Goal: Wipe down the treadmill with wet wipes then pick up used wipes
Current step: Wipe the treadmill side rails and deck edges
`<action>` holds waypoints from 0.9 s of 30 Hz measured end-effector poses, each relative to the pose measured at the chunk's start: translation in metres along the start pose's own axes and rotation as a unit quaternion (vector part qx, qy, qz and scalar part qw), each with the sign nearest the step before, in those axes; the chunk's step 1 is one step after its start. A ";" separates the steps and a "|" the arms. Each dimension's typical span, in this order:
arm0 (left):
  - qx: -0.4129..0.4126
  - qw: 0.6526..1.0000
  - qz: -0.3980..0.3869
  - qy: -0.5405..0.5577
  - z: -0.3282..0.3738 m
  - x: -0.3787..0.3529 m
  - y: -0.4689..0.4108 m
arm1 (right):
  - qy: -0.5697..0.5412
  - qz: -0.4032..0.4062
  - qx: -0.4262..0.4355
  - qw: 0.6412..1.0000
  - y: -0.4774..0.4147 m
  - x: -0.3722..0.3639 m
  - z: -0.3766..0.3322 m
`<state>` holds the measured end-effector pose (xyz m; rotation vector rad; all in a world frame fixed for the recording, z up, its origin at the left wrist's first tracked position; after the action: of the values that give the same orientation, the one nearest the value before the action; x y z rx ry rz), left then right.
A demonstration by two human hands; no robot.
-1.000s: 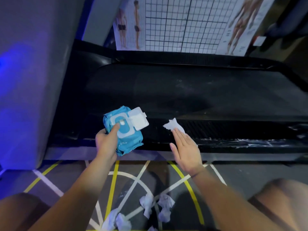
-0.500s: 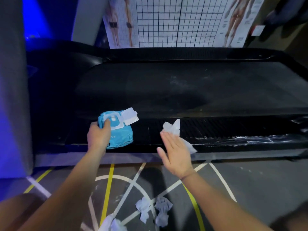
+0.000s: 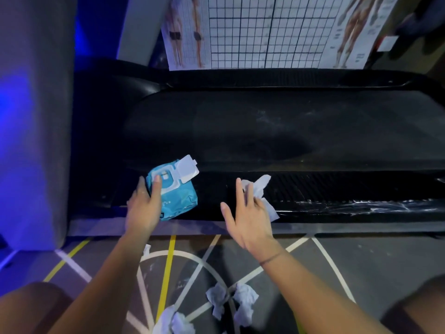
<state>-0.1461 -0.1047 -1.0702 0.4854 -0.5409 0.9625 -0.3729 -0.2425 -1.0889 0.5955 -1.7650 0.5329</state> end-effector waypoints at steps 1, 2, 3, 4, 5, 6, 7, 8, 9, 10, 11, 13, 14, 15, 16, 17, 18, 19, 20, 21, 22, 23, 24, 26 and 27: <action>-0.007 0.999 -0.032 0.004 -0.002 -0.001 0.002 | -0.013 0.003 -0.001 1.000 0.005 -0.001 0.003; -0.008 0.998 -0.062 0.000 -0.003 0.000 0.005 | -0.029 0.006 -0.004 1.000 0.008 0.001 0.005; -0.011 0.996 -0.087 -0.010 -0.003 -0.001 0.007 | -0.049 0.005 -0.013 0.999 0.006 0.003 0.008; -0.014 0.994 -0.104 -0.020 -0.002 -0.001 0.011 | -0.070 -0.004 -0.023 0.997 0.000 0.004 0.010; -0.020 0.993 -0.114 -0.027 -0.003 0.000 0.013 | -0.081 -0.017 -0.029 0.996 -0.008 0.004 0.012; -0.027 0.992 -0.118 -0.037 -0.002 0.002 0.014 | -0.077 -0.027 -0.028 0.996 -0.018 0.005 0.010; -0.034 0.991 -0.120 -0.050 -0.002 0.003 0.016 | -0.061 -0.038 -0.024 0.997 -0.027 0.004 0.008; -0.043 0.989 -0.121 -0.066 -0.003 0.004 0.017 | -0.047 -0.047 -0.018 0.998 -0.032 0.002 0.004; -0.050 0.988 -0.120 -0.085 -0.004 0.005 0.018 | -0.047 -0.054 -0.015 0.997 -0.036 -0.001 0.001; -0.054 0.986 -0.118 -0.102 -0.005 0.006 0.017 | -0.059 -0.056 -0.020 0.996 -0.036 -0.003 -0.001; -0.057 0.985 -0.115 -0.118 -0.007 0.006 0.016 | -0.072 -0.056 -0.019 0.996 -0.034 -0.005 0.000; -0.061 0.981 -0.106 -0.151 -0.011 0.006 0.013 | -0.056 -0.035 0.046 0.997 -0.023 -0.006 0.003; -0.062 0.979 -0.104 -0.165 -0.012 0.007 0.010 | -0.039 -0.035 0.095 0.994 -0.019 -0.008 0.003; -0.058 0.978 -0.103 -0.173 -0.013 0.008 0.007 | -0.036 -0.038 0.138 0.989 -0.016 -0.010 0.001; -0.057 0.977 -0.101 -0.178 -0.014 0.009 0.004 | -0.036 -0.052 0.167 0.984 -0.016 -0.013 -0.004; -0.061 0.977 -0.100 -0.181 -0.015 0.009 0.004 | -0.032 -0.065 0.184 0.980 -0.018 -0.016 -0.011; -0.064 0.976 -0.097 -0.182 -0.015 0.007 0.004 | -0.023 -0.074 0.195 0.978 -0.021 -0.018 -0.021; -0.064 0.977 -0.094 -0.181 -0.016 0.005 0.005 | -0.008 -0.084 0.202 0.976 -0.026 -0.022 -0.030; -0.061 0.978 -0.089 -0.180 -0.016 0.003 0.007 | 0.006 -0.093 0.205 0.974 -0.032 -0.023 -0.039; -0.060 0.978 -0.082 -0.180 -0.016 0.001 0.008 | 0.012 -0.103 0.204 0.974 -0.038 -0.024 -0.044; -0.063 0.979 -0.073 -0.180 -0.015 0.000 0.009 | 0.010 -0.110 0.198 0.974 -0.044 -0.026 -0.048; -0.064 0.979 -0.068 -0.180 -0.015 -0.002 0.010 | 0.000 -0.115 0.185 0.976 -0.049 -0.028 -0.048; -0.065 0.979 -0.067 -0.180 -0.015 -0.002 0.009 | -0.011 -0.118 0.158 0.980 -0.055 -0.028 -0.046; -0.060 0.979 -0.068 -0.181 -0.015 -0.003 0.008 | -0.018 -0.119 0.069 0.990 -0.065 -0.026 -0.038; -0.056 0.979 -0.070 -0.181 -0.016 -0.003 0.006 | -0.011 -0.117 0.022 0.993 -0.068 -0.025 -0.034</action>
<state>-0.1492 -0.0937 -1.0835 0.5938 -0.8729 0.7076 -0.2989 -0.2700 -1.1003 0.8304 -1.6790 0.4034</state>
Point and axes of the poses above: each hand's wrist, its own y-axis away from the middle knuckle, its own x-axis out of the back of the hand, z = x × y, the point moved 1 cm from there along -y, towards the middle knuckle, and after that the axes turned 1 degree about y, right-handed, at the moved point
